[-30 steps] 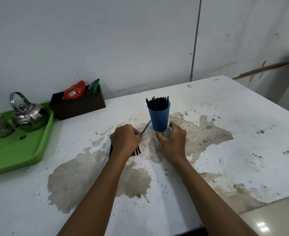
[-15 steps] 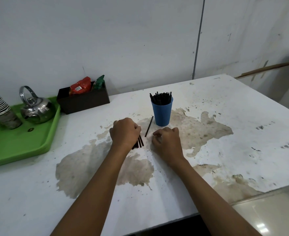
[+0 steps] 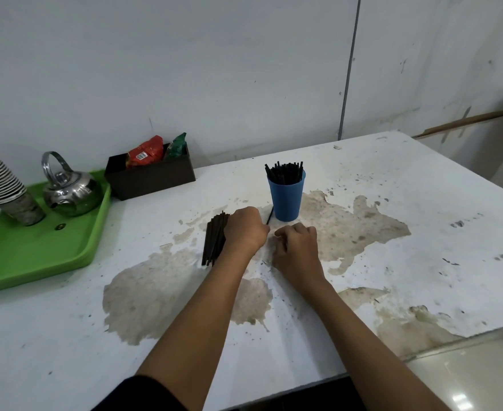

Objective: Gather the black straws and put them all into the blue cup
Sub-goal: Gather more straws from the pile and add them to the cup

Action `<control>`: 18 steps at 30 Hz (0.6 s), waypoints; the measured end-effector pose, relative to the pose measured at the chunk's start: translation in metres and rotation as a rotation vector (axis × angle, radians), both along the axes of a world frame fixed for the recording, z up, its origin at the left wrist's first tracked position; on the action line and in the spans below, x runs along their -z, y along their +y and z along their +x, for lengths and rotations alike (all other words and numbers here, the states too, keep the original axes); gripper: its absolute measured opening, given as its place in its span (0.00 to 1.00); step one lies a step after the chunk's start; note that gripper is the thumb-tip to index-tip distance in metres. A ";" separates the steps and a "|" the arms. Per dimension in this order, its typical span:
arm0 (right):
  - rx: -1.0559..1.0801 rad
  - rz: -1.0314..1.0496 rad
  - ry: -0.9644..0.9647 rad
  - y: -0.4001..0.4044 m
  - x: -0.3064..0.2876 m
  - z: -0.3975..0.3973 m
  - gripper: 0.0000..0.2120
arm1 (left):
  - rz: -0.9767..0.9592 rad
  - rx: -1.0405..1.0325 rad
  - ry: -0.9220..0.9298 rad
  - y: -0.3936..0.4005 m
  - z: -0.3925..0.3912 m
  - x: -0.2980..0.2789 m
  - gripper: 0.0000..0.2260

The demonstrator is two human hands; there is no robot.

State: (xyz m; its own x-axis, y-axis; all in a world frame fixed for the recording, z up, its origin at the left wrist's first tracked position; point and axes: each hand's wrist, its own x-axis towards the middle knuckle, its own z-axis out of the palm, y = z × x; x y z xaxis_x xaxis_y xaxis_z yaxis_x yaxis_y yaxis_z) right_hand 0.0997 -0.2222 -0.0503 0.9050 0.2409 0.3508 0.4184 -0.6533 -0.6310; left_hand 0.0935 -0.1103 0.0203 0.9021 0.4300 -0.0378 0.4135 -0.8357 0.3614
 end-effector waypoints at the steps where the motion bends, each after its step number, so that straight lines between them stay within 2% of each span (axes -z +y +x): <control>1: 0.000 0.000 0.000 0.000 0.000 0.000 0.10 | 0.007 -0.001 0.001 0.001 -0.002 -0.002 0.09; 6: -0.014 -0.048 -0.031 -0.001 0.001 0.003 0.11 | -0.035 -0.163 -0.114 0.043 -0.023 -0.008 0.12; 11: -0.151 -0.302 -0.164 0.015 -0.003 0.007 0.13 | -0.055 -0.332 -0.075 0.099 -0.051 -0.003 0.10; 16: -0.249 -0.273 -0.186 0.031 -0.007 0.010 0.10 | -0.146 -0.268 -0.053 0.105 -0.060 0.010 0.08; 18: -0.262 -0.254 -0.168 0.034 -0.006 0.009 0.11 | -0.124 -0.263 -0.082 0.102 -0.061 0.012 0.12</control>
State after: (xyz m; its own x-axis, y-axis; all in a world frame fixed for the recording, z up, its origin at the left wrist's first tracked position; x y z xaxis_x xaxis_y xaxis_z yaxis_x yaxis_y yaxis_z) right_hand 0.1088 -0.1883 -0.0441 0.7363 0.5540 0.3884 0.6753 -0.6368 -0.3720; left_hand 0.0324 -0.0080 0.0081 0.7624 0.6460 -0.0366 0.5753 -0.6510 0.4952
